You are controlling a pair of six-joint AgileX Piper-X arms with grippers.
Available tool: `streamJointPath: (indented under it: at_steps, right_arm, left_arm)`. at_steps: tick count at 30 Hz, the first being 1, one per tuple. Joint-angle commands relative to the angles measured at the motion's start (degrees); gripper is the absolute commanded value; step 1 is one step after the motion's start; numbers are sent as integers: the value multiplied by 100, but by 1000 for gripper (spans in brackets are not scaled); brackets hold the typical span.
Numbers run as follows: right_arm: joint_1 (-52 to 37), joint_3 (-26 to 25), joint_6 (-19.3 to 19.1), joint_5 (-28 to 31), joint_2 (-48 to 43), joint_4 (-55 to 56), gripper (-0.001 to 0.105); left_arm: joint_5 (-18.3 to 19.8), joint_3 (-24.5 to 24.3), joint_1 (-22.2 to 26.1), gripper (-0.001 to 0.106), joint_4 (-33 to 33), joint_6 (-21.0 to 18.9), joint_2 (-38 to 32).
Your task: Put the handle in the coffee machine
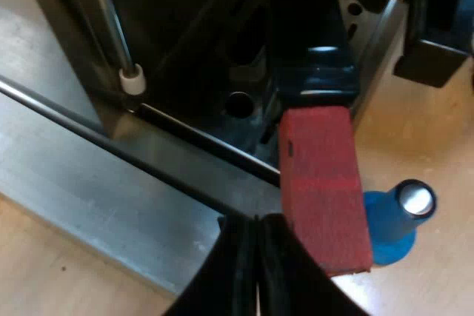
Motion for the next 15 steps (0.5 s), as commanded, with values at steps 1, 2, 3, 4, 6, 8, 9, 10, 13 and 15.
streamJointPath:
  at_steps: [1,2,3,4,6,8,9,10,13,15]
  right_arm:
    - [-35,-140,-27,45,-209,-724,27]
    - [-35,-140,-27,45,-209,-724,27]
    - [-35,-140,-27,45,-209,-724,27]
    - [-35,-140,-27,45,-209,-724,27]
    - [-35,-140,-27,45,-209,-724,27]
    - [-35,-140,-27,45,-209,-724,27]
    - [-35,-140,-27,45,-209,-724,27]
    - [-35,-140,-42,45,-209,-724,27]
    - [-35,-140,-43,45,-209,-724,27]
    - [-35,-140,-43,45,-209,-724,27]
  left_arm:
    - [115,-14,-27,1,424,137,-43]
    - [115,-14,-27,1,424,137,-43]
    - [161,-17,-27,1,564,215,-43]
    - [209,-17,-27,1,671,258,-43]
    - [249,-17,-27,1,743,289,-43]
    - [334,-17,-27,1,840,293,-43]
    - [407,-17,-27,1,945,294,-43]
    - [633,-17,-27,1,1116,294,-43]
    - [737,-17,-45,1,1313,294,-43]
    - [767,-17,-82,1,1386,331,-43]
